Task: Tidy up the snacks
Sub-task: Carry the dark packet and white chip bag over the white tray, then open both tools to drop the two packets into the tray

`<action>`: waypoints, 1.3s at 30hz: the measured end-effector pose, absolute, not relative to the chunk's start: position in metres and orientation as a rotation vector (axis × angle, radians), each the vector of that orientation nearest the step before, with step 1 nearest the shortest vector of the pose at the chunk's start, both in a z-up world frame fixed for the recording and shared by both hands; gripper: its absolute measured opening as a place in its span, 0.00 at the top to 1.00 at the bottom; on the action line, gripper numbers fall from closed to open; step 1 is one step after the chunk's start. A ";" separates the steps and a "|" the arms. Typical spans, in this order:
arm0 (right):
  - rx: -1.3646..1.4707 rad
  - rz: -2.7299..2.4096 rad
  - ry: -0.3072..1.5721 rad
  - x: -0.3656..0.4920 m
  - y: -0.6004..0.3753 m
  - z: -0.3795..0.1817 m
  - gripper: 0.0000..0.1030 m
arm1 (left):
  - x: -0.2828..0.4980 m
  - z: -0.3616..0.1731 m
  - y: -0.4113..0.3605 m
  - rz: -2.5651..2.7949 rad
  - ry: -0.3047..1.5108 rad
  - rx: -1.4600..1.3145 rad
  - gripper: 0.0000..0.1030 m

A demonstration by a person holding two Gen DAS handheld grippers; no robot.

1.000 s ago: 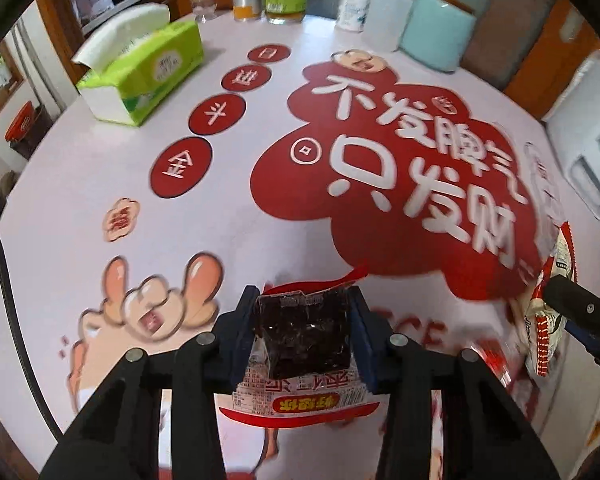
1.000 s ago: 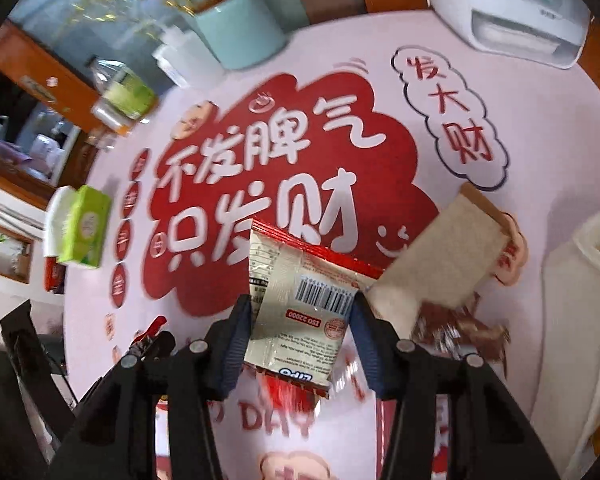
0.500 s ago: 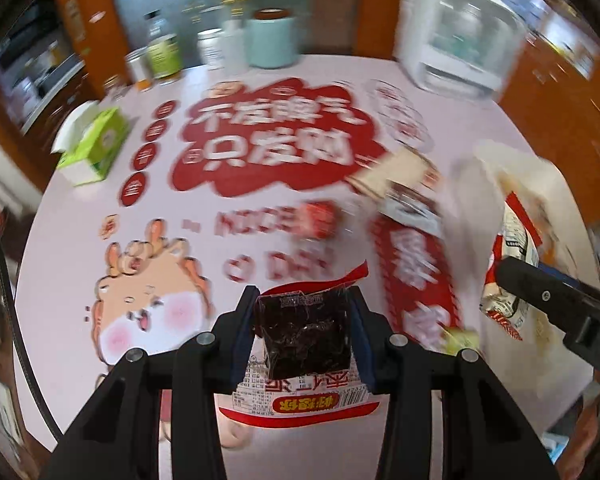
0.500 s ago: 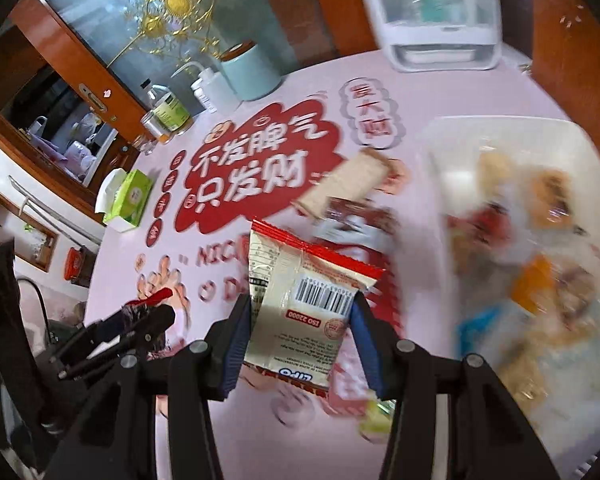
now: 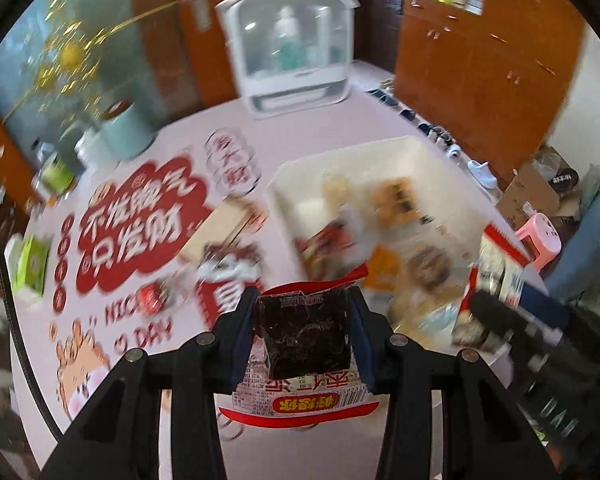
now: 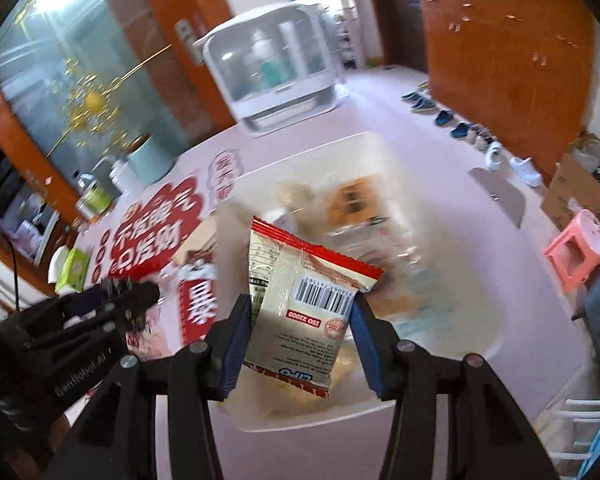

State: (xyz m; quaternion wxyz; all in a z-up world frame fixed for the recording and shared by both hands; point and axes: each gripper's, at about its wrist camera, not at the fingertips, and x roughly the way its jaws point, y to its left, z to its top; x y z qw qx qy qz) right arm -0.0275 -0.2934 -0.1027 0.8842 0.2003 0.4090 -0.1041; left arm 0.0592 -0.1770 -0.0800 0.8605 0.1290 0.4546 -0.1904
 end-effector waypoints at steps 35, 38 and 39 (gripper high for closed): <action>0.290 -0.307 0.834 -0.014 -0.311 -0.120 0.27 | 0.094 -0.094 -0.217 -0.282 0.973 0.260 0.19; 0.283 -0.320 0.813 -0.016 -0.303 -0.115 0.27 | 0.093 -0.088 -0.201 -0.265 0.958 0.240 0.19; 0.281 -0.327 0.800 -0.017 -0.299 -0.112 0.27 | 0.092 -0.087 -0.193 -0.260 0.954 0.229 0.19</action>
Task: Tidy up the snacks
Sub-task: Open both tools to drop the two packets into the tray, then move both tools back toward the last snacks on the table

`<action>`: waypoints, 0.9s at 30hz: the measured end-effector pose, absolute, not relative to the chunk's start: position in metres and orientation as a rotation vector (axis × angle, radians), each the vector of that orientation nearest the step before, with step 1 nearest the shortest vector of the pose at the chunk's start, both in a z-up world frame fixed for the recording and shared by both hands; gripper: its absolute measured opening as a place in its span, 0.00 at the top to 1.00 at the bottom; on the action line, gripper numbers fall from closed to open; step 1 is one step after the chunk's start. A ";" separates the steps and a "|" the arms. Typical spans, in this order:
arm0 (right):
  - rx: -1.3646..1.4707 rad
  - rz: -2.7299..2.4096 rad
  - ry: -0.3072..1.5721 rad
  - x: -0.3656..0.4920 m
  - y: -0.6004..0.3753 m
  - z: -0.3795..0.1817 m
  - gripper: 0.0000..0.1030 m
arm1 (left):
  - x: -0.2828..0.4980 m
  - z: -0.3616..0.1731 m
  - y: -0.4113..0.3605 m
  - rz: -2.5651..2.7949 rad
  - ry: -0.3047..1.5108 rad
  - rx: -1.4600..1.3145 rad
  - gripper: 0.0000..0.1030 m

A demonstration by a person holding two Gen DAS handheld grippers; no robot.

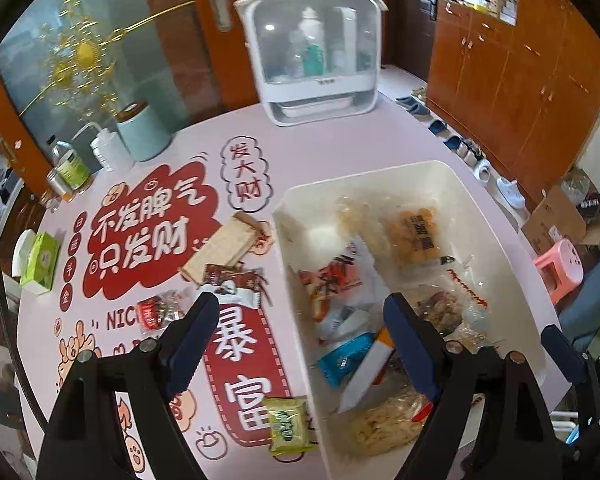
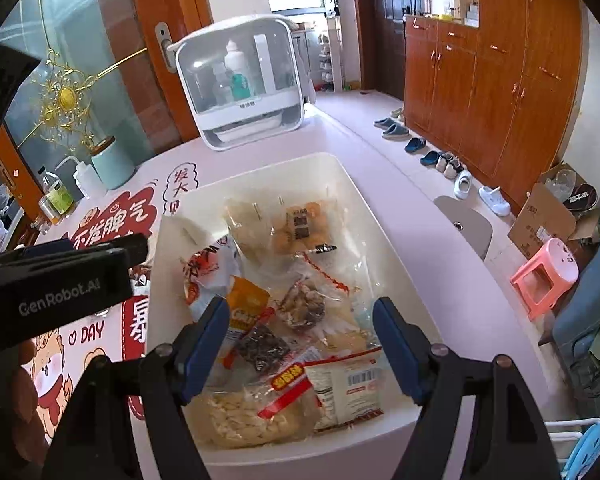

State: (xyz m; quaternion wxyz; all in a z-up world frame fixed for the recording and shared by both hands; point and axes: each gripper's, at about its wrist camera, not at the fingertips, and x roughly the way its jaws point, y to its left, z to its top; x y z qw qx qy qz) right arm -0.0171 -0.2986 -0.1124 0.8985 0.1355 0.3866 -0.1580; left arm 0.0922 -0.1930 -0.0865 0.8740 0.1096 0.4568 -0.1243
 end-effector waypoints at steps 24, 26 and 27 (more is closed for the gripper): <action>0.166 -0.248 0.702 -0.006 -0.166 -0.089 0.27 | 0.092 -0.073 0.031 -0.037 0.872 0.044 0.19; 0.171 -0.231 0.680 -0.004 -0.155 -0.087 0.27 | 0.093 -0.080 0.055 -0.008 0.883 0.028 0.19; 0.166 -0.221 0.668 -0.002 -0.147 -0.086 0.27 | 0.093 -0.083 0.068 0.010 0.888 0.023 0.19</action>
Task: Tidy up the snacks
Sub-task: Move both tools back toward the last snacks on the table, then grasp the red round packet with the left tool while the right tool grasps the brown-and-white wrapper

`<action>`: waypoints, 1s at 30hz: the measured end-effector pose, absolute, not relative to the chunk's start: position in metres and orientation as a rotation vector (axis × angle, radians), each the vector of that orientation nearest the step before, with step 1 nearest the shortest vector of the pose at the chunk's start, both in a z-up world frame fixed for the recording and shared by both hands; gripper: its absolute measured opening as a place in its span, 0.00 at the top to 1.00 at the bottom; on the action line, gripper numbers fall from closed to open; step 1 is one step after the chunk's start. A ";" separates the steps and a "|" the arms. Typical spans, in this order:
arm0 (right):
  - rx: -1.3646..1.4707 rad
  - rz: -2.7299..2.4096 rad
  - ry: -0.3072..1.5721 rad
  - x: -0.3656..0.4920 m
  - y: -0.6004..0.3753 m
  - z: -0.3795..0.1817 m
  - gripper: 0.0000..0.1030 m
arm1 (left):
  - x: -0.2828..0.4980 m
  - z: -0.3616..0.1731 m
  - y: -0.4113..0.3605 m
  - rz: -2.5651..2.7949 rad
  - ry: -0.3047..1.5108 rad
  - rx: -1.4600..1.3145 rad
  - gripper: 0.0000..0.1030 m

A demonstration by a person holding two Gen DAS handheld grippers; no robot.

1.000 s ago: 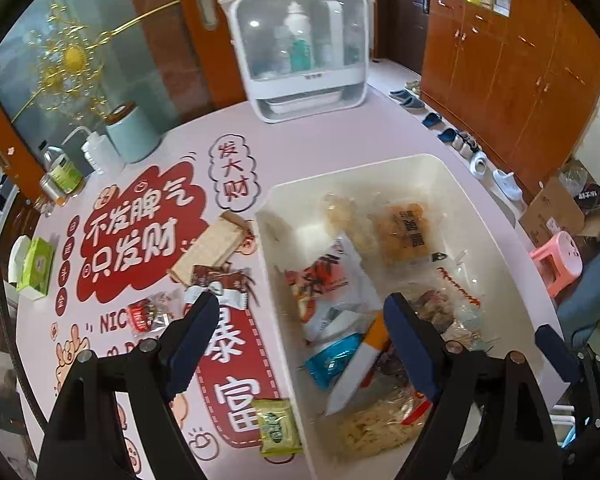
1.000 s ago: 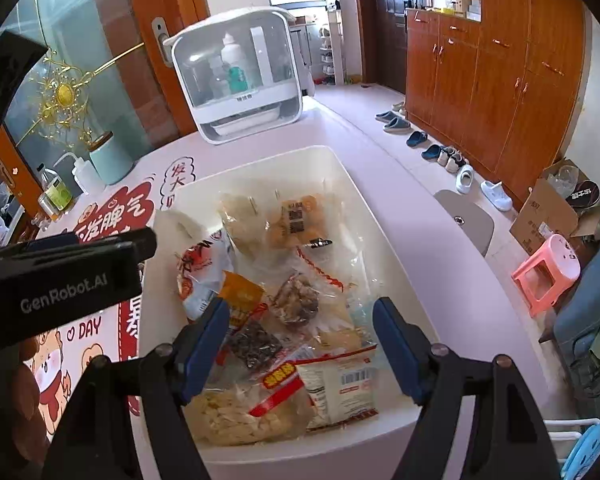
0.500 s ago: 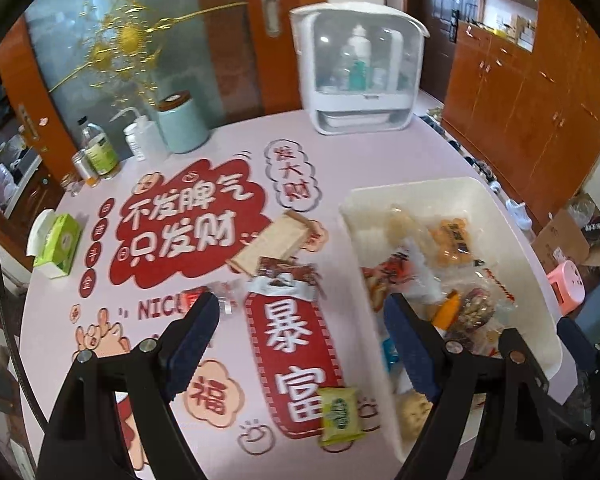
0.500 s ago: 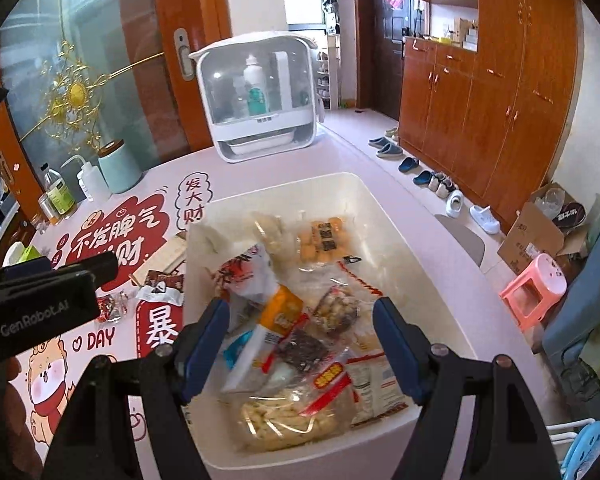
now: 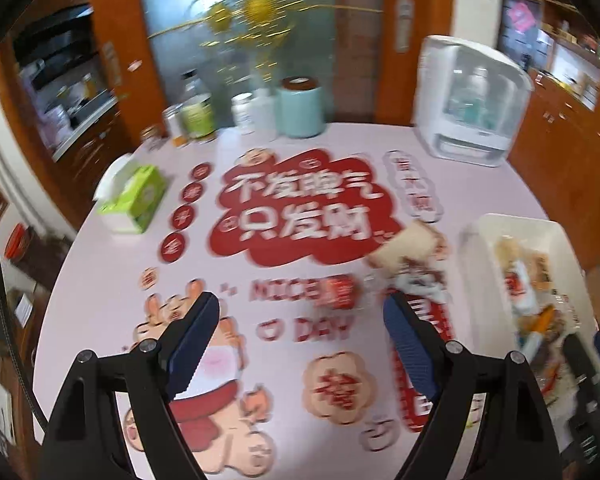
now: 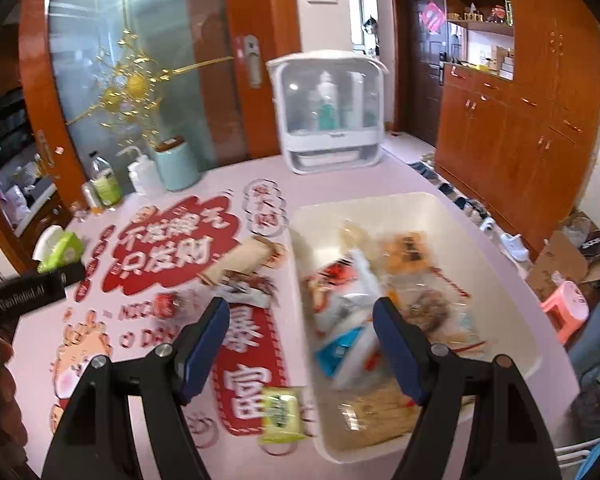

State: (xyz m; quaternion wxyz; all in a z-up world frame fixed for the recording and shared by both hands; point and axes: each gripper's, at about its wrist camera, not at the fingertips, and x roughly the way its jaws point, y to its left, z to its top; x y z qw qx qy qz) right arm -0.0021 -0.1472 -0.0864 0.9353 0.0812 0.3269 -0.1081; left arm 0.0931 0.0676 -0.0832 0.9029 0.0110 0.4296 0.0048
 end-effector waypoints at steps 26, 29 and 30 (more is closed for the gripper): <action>-0.534 0.361 1.214 0.210 -0.076 -0.188 0.28 | 0.221 -0.190 0.037 -0.626 1.048 0.463 0.19; -0.596 0.388 1.272 0.217 -0.076 -0.206 0.28 | 0.227 -0.205 0.028 -0.666 1.047 0.505 0.19; -0.611 0.393 1.283 0.220 -0.076 -0.210 0.28 | 0.228 -0.211 0.025 -0.675 1.053 0.522 0.19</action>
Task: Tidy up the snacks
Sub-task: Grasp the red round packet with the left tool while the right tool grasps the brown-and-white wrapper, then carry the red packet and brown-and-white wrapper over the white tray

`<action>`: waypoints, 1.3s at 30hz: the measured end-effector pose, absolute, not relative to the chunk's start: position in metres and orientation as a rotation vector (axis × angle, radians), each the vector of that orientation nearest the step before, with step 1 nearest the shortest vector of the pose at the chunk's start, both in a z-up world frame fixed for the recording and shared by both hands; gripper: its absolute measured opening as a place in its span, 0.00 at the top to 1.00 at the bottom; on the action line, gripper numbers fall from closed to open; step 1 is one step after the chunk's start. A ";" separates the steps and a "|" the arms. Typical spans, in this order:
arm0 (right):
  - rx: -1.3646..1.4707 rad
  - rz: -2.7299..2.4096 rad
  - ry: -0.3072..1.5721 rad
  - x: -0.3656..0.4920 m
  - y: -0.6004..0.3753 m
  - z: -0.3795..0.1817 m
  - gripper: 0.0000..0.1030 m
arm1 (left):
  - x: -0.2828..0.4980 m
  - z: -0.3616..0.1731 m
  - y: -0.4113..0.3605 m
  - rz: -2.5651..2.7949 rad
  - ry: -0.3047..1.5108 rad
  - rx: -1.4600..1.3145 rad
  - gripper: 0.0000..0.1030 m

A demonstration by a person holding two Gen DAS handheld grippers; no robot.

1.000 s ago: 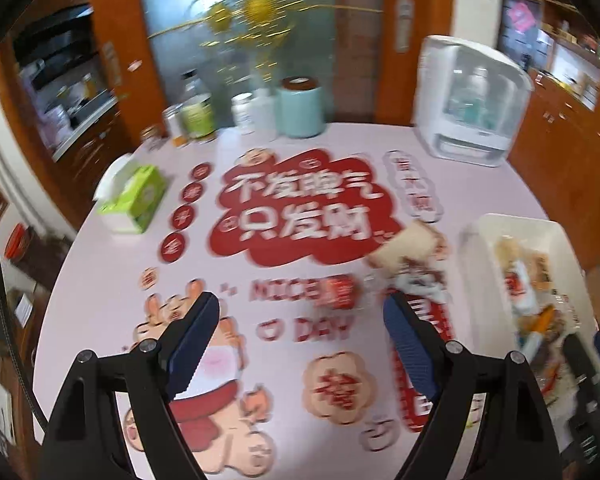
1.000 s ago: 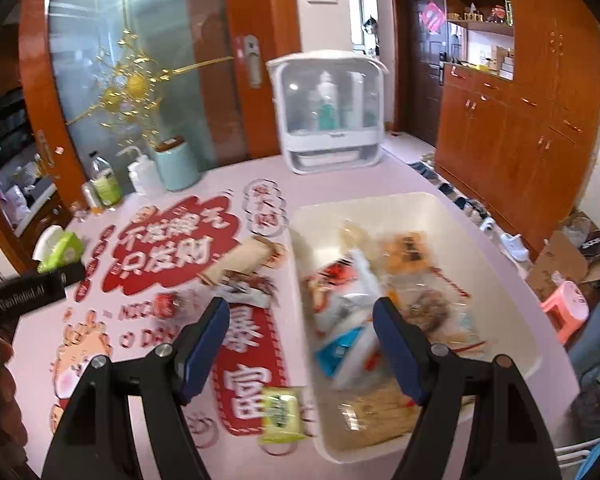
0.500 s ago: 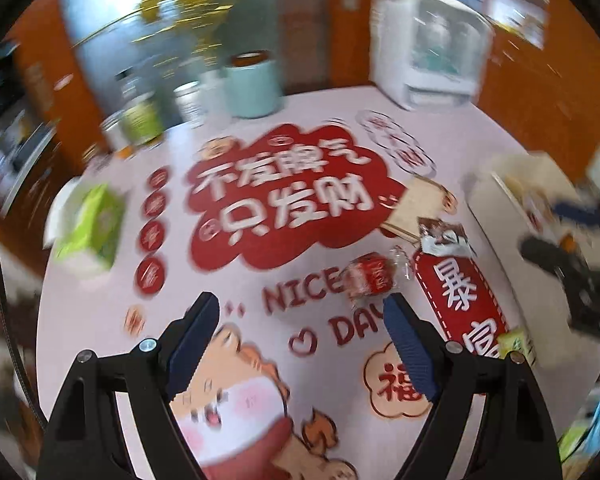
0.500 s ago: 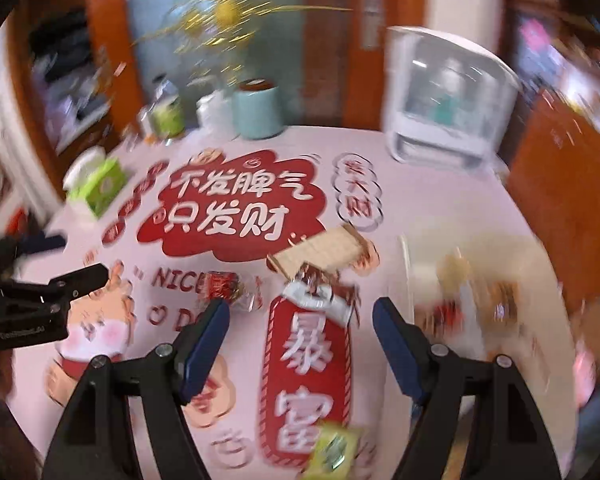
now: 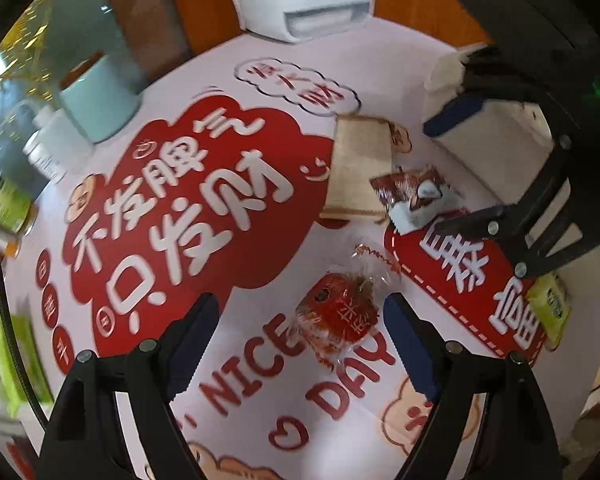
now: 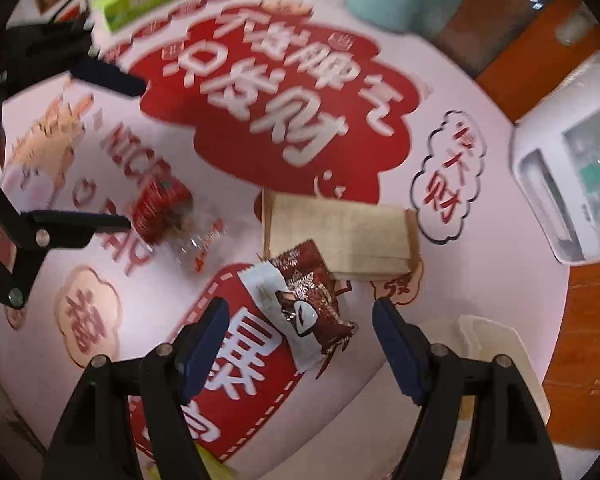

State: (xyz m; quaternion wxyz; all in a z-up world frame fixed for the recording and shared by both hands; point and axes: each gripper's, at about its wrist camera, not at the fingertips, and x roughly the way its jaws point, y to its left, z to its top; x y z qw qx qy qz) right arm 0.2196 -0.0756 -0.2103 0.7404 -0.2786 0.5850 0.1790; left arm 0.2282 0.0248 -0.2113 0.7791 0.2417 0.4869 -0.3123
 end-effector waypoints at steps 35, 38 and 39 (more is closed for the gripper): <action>-0.178 0.442 1.354 0.170 -0.130 -0.181 0.63 | 0.200 -0.212 0.018 -0.515 1.159 0.426 0.55; -0.135 0.435 1.296 0.142 -0.135 -0.160 0.63 | 0.179 -0.185 0.027 -0.498 1.135 0.363 0.55; -0.120 0.429 1.273 0.130 -0.134 -0.154 0.63 | 0.171 -0.176 0.029 -0.496 1.120 0.342 0.55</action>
